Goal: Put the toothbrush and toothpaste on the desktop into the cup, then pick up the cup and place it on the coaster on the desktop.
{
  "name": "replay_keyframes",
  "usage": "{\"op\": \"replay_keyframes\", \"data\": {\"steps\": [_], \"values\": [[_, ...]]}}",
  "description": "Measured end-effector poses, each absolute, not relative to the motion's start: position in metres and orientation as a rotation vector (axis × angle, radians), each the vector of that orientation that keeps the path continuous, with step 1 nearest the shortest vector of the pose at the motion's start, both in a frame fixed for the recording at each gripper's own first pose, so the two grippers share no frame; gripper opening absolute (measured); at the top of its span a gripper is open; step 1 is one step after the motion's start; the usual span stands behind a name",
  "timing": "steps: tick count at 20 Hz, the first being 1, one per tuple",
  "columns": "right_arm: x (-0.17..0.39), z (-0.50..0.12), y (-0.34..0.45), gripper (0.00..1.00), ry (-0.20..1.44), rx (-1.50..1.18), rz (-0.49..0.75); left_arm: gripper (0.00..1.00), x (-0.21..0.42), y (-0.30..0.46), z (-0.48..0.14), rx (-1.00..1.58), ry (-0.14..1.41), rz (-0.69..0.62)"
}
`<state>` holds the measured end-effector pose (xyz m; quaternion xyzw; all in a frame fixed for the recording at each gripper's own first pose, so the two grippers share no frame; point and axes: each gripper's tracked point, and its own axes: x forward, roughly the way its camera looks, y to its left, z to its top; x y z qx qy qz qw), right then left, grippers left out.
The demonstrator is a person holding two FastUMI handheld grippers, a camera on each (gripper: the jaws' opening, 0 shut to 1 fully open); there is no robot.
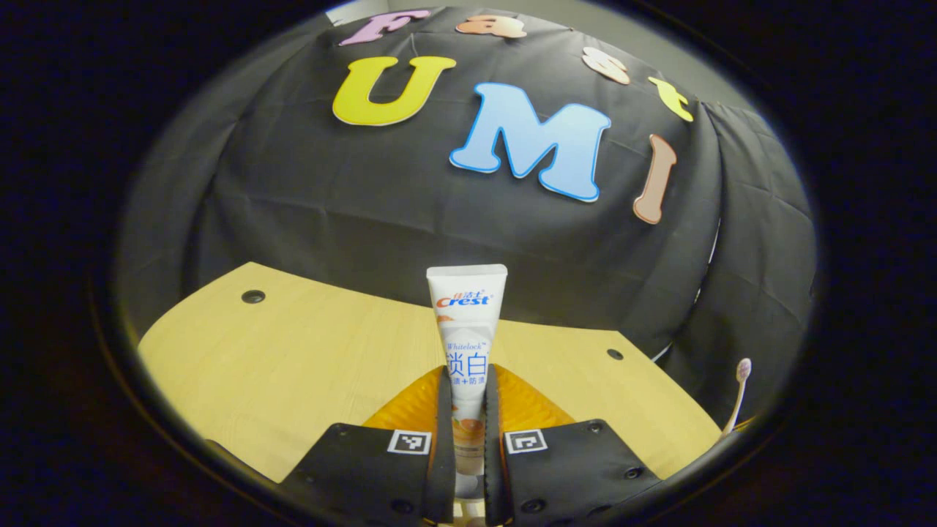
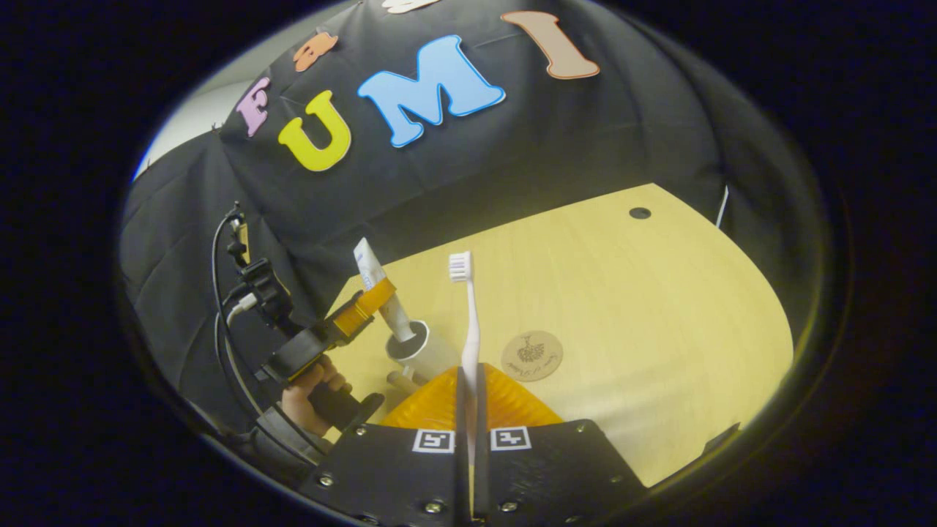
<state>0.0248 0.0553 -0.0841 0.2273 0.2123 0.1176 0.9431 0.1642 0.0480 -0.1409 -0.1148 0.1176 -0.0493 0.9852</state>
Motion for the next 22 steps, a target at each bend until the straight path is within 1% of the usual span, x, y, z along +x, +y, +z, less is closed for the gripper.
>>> {"op": "replay_keyframes", "data": {"steps": [3,6,7,8,9,10,11,12,13,14,15,18,19,22], "values": [[0.026,-0.085,0.059,0.03,0.439,0.462,0.257,0.24,0.163,0.046,-0.159,-0.184,0.272,-0.094],[0.03,-0.081,0.063,0.03,0.431,0.466,0.273,0.31,0.155,0.042,-0.165,-0.149,0.291,-0.094],[0.033,-0.079,0.063,0.03,0.427,0.466,0.277,0.31,0.155,0.04,-0.163,-0.149,0.283,-0.101],[0.03,-0.078,0.062,0.03,0.424,0.465,0.284,0.36,0.15,0.038,-0.165,-0.153,0.292,-0.103],[0.032,-0.077,0.063,0.03,0.421,0.461,0.289,0.34,0.148,0.037,-0.169,-0.153,0.307,-0.103],[0.036,-0.075,0.065,0.03,0.416,0.457,0.294,0.36,0.145,0.04,-0.174,-0.147,0.334,-0.092],[0.04,-0.074,0.067,0.03,0.414,0.453,0.3,0.46,0.143,0.04,-0.18,-0.152,0.357,-0.093],[0.046,-0.072,0.069,0.03,0.411,0.449,0.304,0.52,0.14,0.043,-0.179,-0.154,0.358,-0.083],[0.049,-0.07,0.071,0.03,0.406,0.446,0.309,0.56,0.139,0.044,-0.173,-0.152,0.349,-0.084],[0.051,-0.069,0.073,0.04,0.399,0.443,0.313,0.57,0.137,0.043,-0.17,-0.143,0.343,-0.086],[0.054,-0.066,0.074,0.04,0.39,0.443,0.315,0.62,0.135,0.042,-0.168,-0.137,0.342,-0.093],[0.068,-0.053,0.08,0.04,0.35,0.435,0.326,0.84,0.126,0.035,-0.167,-0.143,0.358,-0.119],[0.073,-0.047,0.083,0.03,0.333,0.43,0.333,0.79,0.12,0.035,-0.167,-0.145,0.367,-0.12],[0.086,-0.034,0.092,0.04,0.283,0.416,0.355,0.79,0.107,0.039,-0.166,-0.142,0.39,-0.126]]}}
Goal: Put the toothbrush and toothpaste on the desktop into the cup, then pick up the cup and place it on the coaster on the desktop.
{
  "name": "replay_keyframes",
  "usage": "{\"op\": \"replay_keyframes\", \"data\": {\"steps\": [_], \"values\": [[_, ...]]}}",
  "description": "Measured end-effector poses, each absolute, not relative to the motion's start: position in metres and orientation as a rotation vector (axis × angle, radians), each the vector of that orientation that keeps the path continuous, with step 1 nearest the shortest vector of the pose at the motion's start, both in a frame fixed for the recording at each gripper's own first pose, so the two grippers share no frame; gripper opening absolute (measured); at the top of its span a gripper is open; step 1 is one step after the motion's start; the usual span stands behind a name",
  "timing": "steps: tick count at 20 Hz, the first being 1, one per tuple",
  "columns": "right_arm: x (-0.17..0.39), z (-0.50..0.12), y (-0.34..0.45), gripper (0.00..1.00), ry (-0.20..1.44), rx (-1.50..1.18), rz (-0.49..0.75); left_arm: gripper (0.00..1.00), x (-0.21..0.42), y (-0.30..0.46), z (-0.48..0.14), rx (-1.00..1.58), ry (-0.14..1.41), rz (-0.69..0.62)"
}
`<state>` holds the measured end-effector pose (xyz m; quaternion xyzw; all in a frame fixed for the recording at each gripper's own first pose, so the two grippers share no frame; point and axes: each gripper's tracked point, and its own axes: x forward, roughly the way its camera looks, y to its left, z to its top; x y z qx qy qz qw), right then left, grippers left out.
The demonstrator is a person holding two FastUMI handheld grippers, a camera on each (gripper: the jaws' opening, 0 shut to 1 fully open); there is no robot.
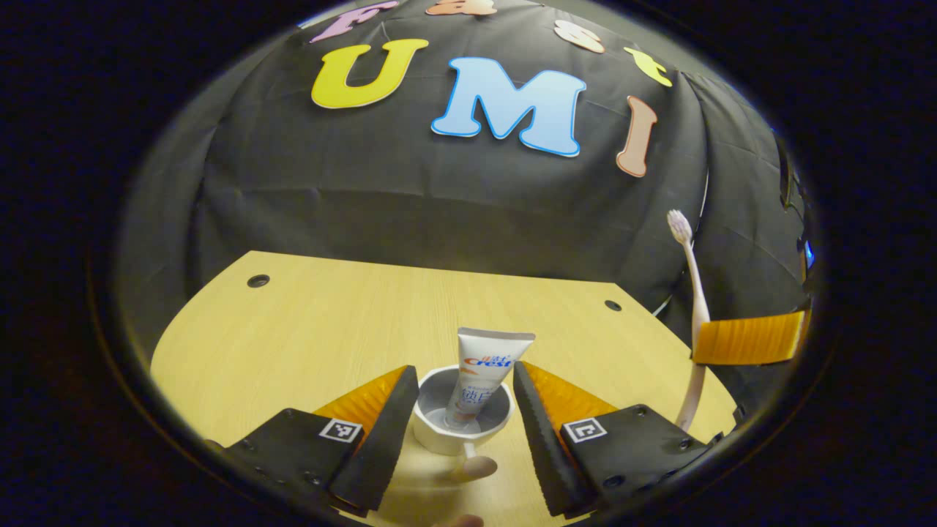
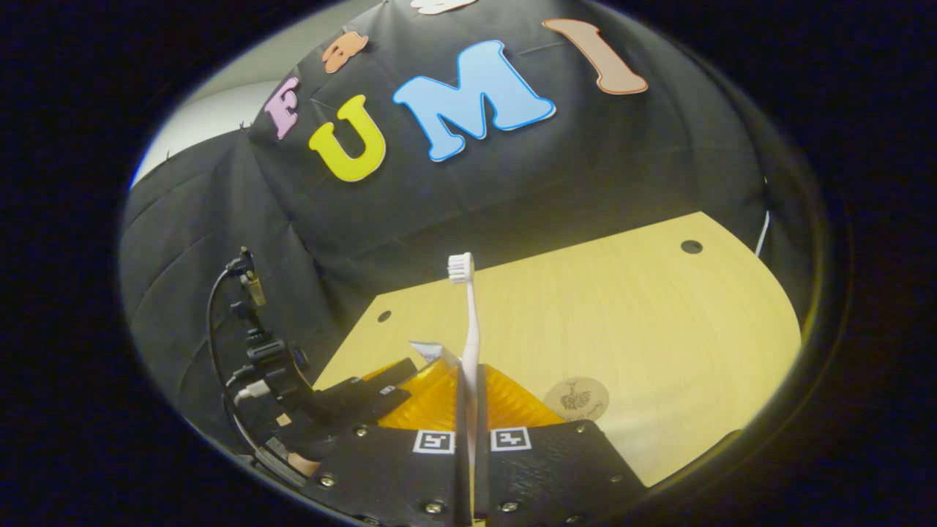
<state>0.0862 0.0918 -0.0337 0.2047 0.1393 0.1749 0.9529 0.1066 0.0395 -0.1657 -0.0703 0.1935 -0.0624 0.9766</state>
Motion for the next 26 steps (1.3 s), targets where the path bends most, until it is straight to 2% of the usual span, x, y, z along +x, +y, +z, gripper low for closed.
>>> {"op": "replay_keyframes", "data": {"steps": [2,4,12,19,20,21,25,26], "values": [[0.096,-0.026,0.101,0.04,0.246,0.405,0.383,0.79,0.096,0.047,-0.162,-0.127,0.402,-0.122],[0.105,-0.018,0.114,0.03,0.207,0.39,0.42,0.89,0.083,0.055,-0.159,-0.124,0.412,-0.117],[0.149,-0.006,0.169,0.03,0.079,0.284,0.51,0.9,0.045,0.083,-0.163,-0.148,0.487,-0.102],[0.174,-0.01,0.198,0.03,0.008,0.131,0.496,0.9,0.012,0.088,-0.181,-0.197,0.593,-0.086],[0.178,-0.011,0.2,0.0,0.0,0.108,0.487,0.89,0.009,0.088,-0.184,-0.212,0.604,-0.086],[0.18,-0.013,0.202,0.04,-0.003,0.092,0.486,0.9,0.006,0.089,-0.187,-0.226,0.616,-0.087],[0.182,-0.019,0.204,0.05,-0.009,0.058,0.477,0.9,0.003,0.089,-0.189,-0.23,0.629,-0.088],[0.183,-0.021,0.207,0.1,-0.002,0.058,0.481,0.89,0.003,0.088,-0.189,-0.224,0.627,-0.091]]}}
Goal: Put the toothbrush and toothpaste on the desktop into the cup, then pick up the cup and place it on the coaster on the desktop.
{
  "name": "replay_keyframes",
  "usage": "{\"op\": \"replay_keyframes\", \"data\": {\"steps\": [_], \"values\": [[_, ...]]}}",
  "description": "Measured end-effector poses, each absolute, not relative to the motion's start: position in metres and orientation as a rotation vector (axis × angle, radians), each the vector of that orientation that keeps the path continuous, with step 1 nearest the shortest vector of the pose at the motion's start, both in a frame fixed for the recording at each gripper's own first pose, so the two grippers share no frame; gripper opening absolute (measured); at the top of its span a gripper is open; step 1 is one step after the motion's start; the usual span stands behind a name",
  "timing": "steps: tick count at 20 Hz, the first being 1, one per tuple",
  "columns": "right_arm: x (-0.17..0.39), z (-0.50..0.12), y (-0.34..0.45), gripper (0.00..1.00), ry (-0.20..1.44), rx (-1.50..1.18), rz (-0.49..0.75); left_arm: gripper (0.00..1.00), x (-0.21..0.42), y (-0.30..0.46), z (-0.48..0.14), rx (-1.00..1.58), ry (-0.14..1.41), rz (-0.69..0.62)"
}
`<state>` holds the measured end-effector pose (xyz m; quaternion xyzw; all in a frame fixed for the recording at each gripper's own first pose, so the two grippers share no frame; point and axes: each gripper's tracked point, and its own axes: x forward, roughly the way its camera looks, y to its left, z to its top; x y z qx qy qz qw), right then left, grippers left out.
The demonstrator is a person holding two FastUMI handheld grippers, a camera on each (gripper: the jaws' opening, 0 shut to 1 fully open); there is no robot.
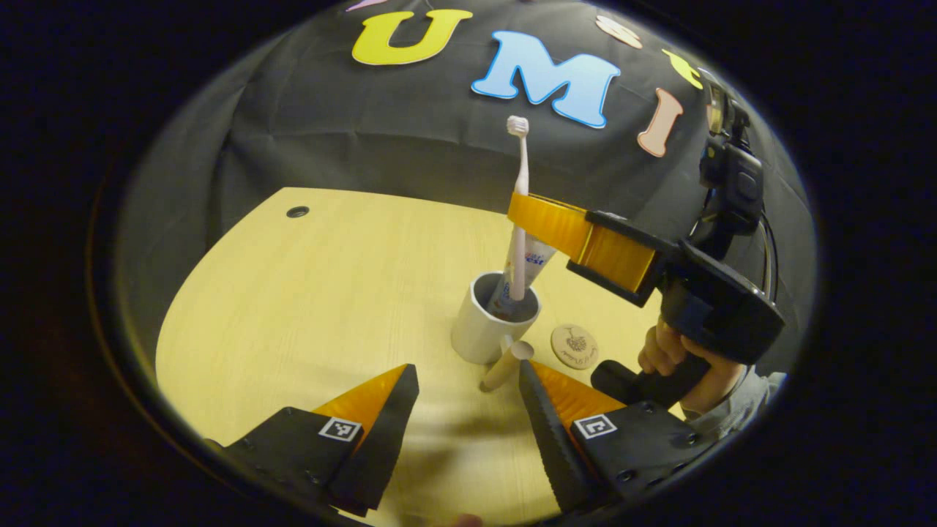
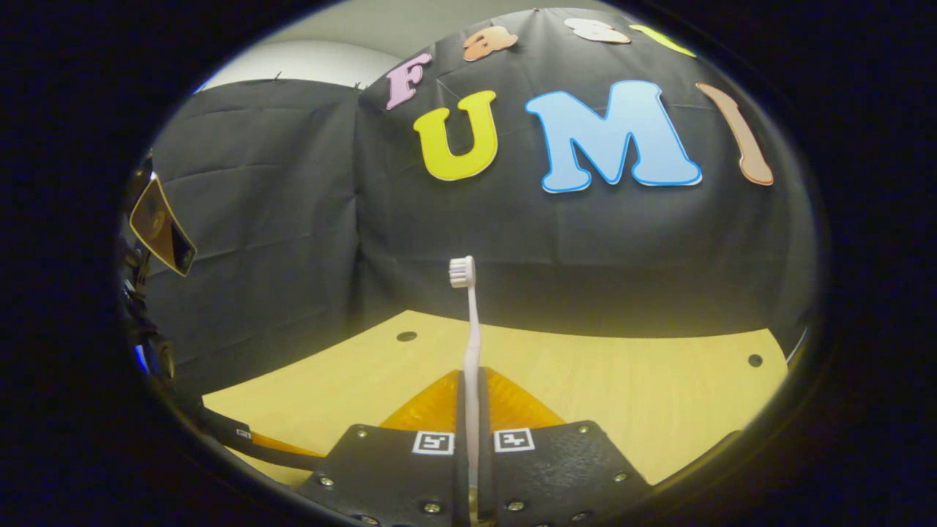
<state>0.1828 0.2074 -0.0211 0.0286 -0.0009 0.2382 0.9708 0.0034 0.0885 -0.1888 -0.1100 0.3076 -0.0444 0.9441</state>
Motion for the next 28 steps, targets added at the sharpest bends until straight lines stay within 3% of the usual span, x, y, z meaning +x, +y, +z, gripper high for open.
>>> {"op": "replay_keyframes", "data": {"steps": [2,8,9,11,28], "values": [[0.183,-0.024,0.208,0.08,0.021,0.078,0.499,0.89,0.004,0.086,-0.188,-0.219,0.628,-0.098],[0.174,-0.029,0.203,0.32,0.065,0.1,0.49,0.89,0.003,0.076,-0.188,-0.236,0.63,-0.111],[0.173,-0.029,0.202,0.52,0.068,0.102,0.486,0.89,0.003,0.076,-0.189,-0.234,0.629,-0.11],[0.171,-0.025,0.193,0.71,0.062,0.094,0.454,0.89,0.003,0.077,-0.187,-0.23,0.624,-0.109],[0.133,0.008,0.093,0.72,0.037,0.14,0.227,0.9,0.026,0.032,-0.194,-0.216,0.711,-0.16]]}}
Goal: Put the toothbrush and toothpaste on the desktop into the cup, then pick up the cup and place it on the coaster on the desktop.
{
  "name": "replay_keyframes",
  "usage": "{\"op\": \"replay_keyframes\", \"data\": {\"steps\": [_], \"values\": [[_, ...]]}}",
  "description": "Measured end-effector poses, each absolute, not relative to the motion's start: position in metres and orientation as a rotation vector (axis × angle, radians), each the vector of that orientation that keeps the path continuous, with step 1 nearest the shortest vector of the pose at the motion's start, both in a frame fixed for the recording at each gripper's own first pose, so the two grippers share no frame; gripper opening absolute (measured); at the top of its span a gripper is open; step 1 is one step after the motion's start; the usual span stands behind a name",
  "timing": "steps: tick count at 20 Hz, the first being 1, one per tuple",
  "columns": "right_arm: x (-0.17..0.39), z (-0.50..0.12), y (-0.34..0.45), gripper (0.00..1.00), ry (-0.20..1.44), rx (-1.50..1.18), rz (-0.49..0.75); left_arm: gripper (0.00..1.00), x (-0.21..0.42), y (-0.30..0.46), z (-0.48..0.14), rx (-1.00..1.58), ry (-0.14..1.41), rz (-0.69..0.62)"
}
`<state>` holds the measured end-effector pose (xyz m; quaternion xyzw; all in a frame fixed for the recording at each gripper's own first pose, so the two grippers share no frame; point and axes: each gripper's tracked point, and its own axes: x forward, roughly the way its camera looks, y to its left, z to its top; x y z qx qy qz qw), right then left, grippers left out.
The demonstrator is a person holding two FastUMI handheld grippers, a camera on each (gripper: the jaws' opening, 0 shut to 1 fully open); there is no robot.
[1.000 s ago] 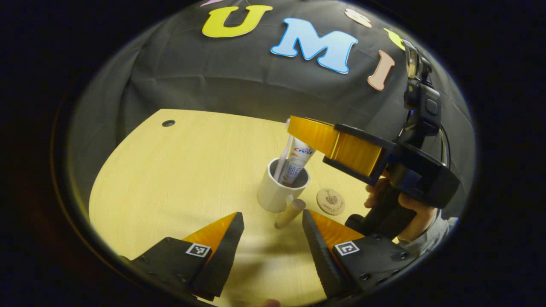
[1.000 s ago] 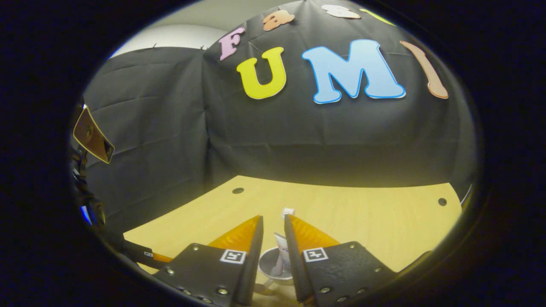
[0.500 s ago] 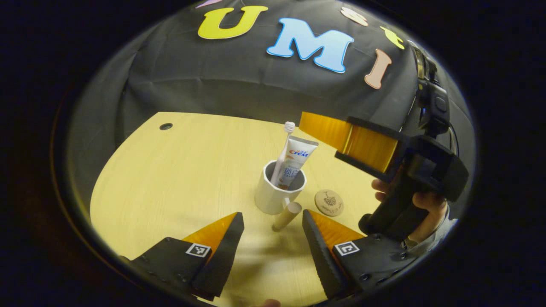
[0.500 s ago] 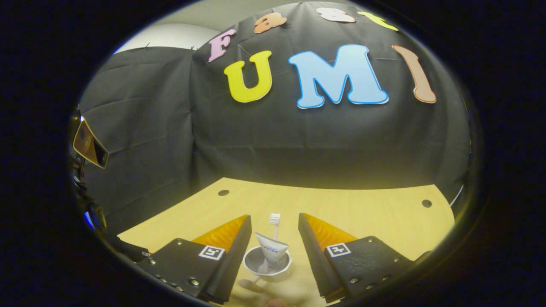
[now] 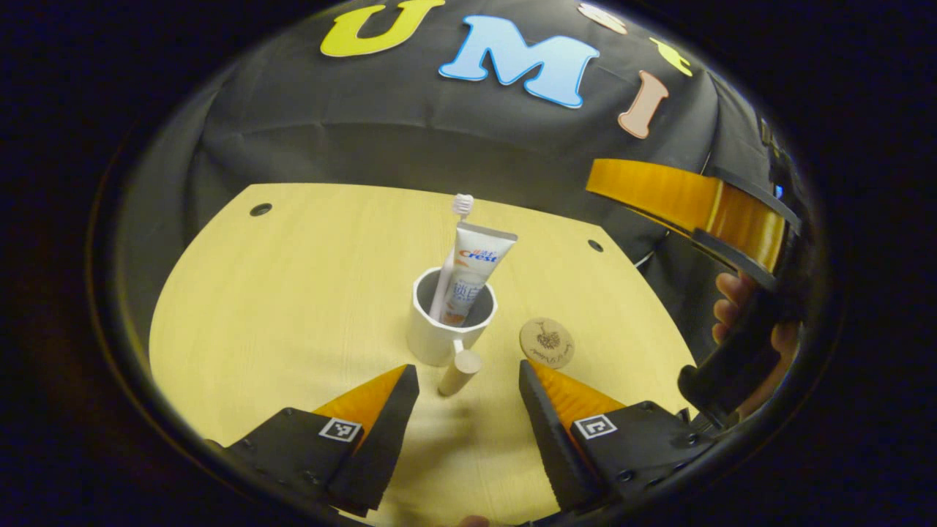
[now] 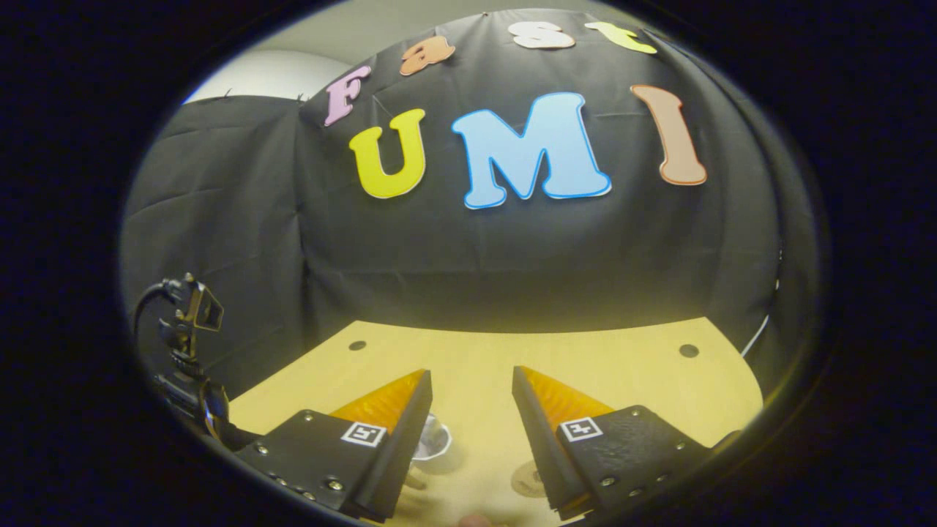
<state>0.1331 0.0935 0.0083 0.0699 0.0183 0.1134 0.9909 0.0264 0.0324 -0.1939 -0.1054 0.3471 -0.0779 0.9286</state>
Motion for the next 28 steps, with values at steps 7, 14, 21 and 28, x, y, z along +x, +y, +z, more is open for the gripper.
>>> {"op": "replay_keyframes", "data": {"steps": [7,14,21,28], "values": [[0.107,-0.003,0.053,0.68,0.061,0.135,0.167,0.9,0.043,0.028,-0.214,-0.267,0.825,-0.138],[0.077,-0.036,0.01,0.72,0.143,0.121,0.095,0.89,0.059,0.031,-0.23,-0.259,0.96,-0.114],[0.061,-0.06,-0.013,0.71,0.204,0.125,0.062,0.87,0.075,0.032,-0.246,-0.228,1.042,-0.083],[0.06,-0.073,-0.019,0.72,0.246,0.17,0.064,0.83,0.084,0.029,-0.263,-0.223,1.078,-0.048]]}}
